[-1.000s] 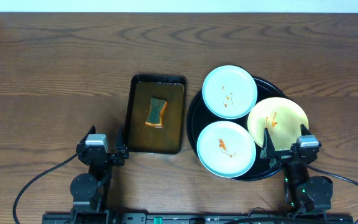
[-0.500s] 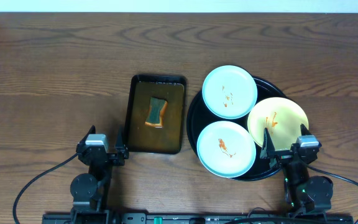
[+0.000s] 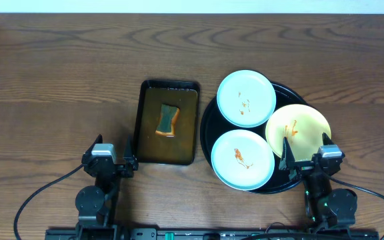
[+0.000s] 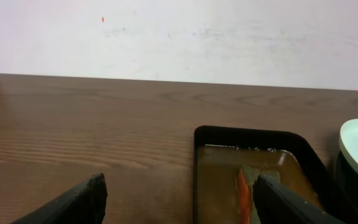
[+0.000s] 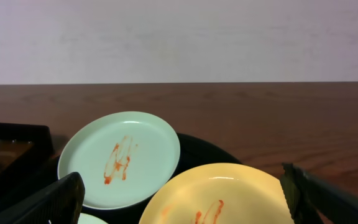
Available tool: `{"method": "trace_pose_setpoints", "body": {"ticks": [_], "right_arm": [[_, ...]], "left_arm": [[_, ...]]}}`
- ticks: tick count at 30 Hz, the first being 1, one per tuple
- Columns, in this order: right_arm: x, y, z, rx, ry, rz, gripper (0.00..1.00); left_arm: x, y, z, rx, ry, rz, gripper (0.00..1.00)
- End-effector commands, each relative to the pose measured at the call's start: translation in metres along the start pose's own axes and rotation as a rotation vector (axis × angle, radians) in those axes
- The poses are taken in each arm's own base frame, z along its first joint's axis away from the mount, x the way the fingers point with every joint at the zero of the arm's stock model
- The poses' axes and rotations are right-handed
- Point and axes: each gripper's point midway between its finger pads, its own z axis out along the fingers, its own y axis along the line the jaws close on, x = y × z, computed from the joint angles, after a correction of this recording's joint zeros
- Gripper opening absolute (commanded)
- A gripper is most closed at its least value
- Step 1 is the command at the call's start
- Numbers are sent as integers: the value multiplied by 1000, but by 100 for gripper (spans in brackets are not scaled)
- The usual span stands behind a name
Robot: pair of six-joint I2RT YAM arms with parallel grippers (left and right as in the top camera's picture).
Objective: Clean dirty plates on tray and stack at the side
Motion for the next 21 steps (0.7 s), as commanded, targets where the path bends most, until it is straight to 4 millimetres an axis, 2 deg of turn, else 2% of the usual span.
{"method": "trace_pose_setpoints", "body": {"ticks": [1,9,14,18,21], "right_arm": [[0,3,0,-13,-3,51,99],[-2,3,-3,-10,21,159,99],[-4,0,-9,17,103,166,99],[-5,1,-15,37,206,231,99],[-7,2,-18,48,295,249,99]], "left_arm": [[13,-1,0,9,47,-57,76],[15,-1,-6,-2,130,-116,76],[2,-3,-8,-2,178,-123,76],[-11,-16,-6,63,233,-133,76],[-21,-17,-2,56,295,-137,76]]}}
